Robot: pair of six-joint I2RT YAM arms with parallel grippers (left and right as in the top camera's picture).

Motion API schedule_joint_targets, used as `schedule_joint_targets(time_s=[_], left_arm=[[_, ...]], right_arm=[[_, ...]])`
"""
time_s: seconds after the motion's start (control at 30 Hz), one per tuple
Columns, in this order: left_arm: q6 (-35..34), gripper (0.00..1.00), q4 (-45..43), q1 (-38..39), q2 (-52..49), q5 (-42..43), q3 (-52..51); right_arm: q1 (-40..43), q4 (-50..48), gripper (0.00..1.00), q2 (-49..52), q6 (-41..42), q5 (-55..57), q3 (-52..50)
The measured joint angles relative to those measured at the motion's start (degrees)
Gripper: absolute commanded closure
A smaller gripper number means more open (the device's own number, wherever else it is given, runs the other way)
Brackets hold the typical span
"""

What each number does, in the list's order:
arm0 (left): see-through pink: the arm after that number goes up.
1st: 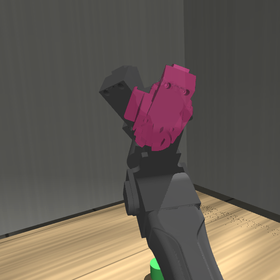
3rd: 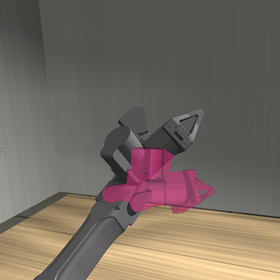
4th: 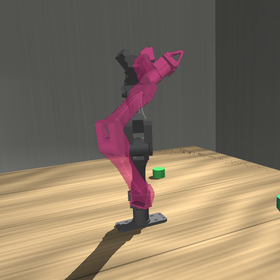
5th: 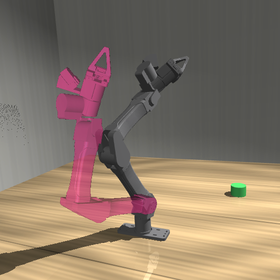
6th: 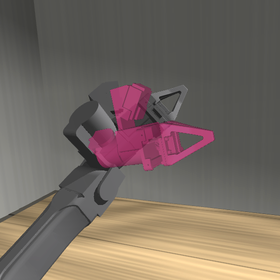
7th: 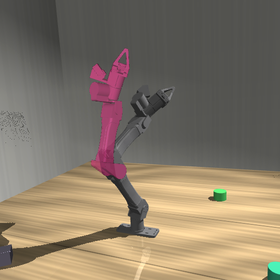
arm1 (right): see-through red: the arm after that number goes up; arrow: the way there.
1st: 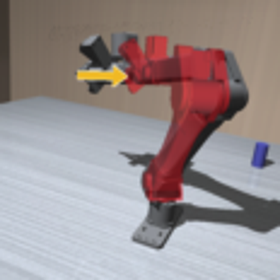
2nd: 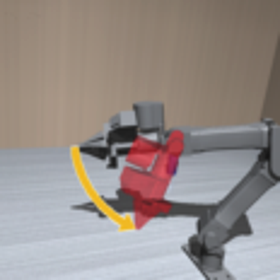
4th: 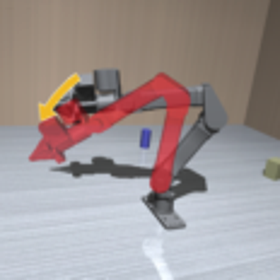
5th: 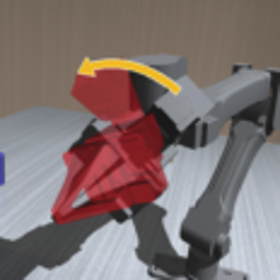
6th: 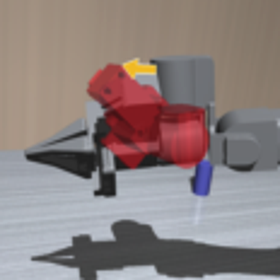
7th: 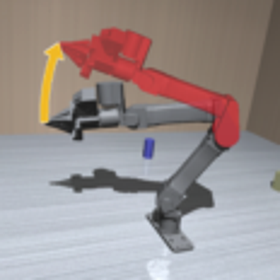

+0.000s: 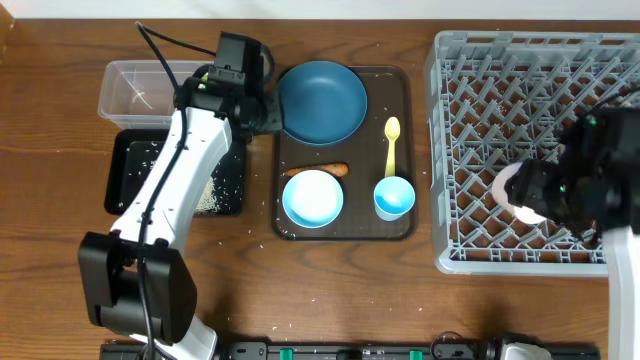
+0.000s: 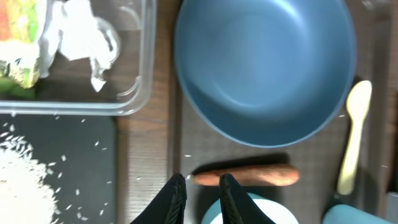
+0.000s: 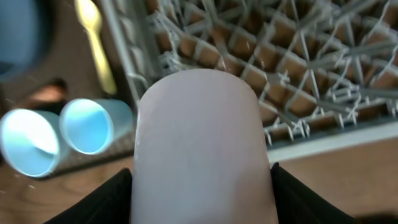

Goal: Sort waste into correct bins and load items into the dishwasher rack
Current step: 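Place pink cup upside down in dish rack with right gripper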

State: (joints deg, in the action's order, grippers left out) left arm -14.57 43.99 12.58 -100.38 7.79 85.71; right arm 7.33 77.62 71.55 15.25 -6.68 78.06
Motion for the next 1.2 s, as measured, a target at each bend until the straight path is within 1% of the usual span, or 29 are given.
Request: schedule_joint_targets(time_s=[0.17,0.37,0.57,0.9,1.07,1.2], left_arm=[[0.00,0.78,0.59,0.00,-0.13,-2.62,-1.53],[0.02,0.78,0.59,0.00,-0.15,-4.13,-2.71],[0.02,0.78,0.57,0.00,-0.15,-4.81,-2.80],[0.02,0.78,0.57,0.00,-0.15,-4.83,-2.80],[0.02,0.78,0.59,0.00,-0.15,-4.83,-2.80],[0.02,0.78,0.61,0.00,-0.15,-4.83,-2.80]], right_arm=[[-0.39,1.09,0.38,8.33,-0.17,0.33,0.00],[-2.73,0.63,0.38,15.13,-0.66,-0.11,0.00],[-4.66,-1.40,0.37,17.86,-0.83,-0.20,0.00],[-4.79,-4.57,0.37,21.79,-1.03,0.15,0.00],[-5.46,-4.66,0.37,22.77,-1.29,0.28,0.00],[-6.16,-4.61,0.34,24.72,-1.44,0.46,0.00]])
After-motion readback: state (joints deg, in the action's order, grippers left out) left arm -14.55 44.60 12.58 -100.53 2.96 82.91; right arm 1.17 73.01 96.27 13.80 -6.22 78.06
